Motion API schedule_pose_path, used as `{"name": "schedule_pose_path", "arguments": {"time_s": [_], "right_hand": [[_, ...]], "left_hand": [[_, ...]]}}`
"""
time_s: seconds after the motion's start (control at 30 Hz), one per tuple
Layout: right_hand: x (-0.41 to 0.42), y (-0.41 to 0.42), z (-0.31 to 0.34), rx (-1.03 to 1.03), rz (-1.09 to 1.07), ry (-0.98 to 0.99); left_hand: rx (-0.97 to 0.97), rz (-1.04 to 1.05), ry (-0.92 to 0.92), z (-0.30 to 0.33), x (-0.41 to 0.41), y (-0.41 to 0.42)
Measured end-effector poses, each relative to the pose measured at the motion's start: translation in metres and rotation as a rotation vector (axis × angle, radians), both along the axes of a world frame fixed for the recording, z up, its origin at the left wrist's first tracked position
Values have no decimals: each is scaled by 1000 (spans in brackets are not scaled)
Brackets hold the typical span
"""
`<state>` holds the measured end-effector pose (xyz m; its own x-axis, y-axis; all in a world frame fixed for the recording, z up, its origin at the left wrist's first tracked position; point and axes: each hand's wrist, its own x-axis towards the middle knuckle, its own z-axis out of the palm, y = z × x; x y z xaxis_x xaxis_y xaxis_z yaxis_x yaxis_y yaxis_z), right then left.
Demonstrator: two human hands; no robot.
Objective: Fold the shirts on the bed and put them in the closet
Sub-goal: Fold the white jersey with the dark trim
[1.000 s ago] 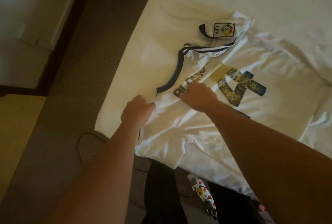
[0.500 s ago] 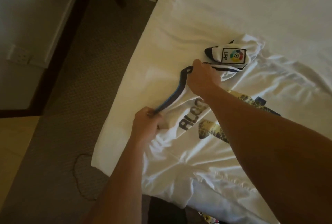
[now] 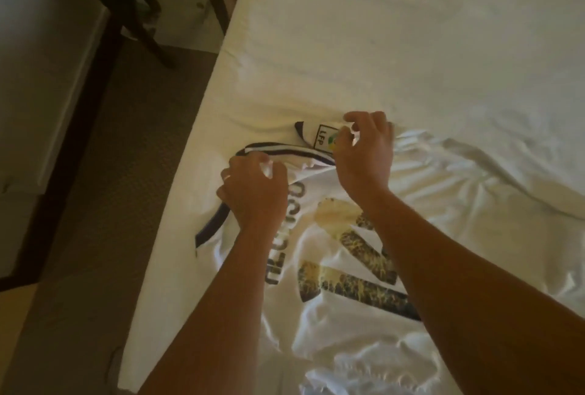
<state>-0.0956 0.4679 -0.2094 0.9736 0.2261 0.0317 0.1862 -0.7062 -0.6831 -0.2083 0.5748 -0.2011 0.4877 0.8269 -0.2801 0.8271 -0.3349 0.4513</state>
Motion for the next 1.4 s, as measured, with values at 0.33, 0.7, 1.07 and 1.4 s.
{"name": "schedule_pose_path", "arguments": {"time_s": [0.33, 0.7, 1.07, 1.4], "right_hand": [[98, -18, -20, -371, 200, 472], [160, -25, -35, 189, -241, 512], [171, -4, -51, 146, -313, 528], [169, 51, -50, -22, 92, -35]], "left_hand": [[-385, -245, 23, -20, 147, 6], [-459, 162, -158, -19, 204, 30], [-177, 63, -289, -47, 184, 49], [-203, 6, -198, -60, 147, 69]]}}
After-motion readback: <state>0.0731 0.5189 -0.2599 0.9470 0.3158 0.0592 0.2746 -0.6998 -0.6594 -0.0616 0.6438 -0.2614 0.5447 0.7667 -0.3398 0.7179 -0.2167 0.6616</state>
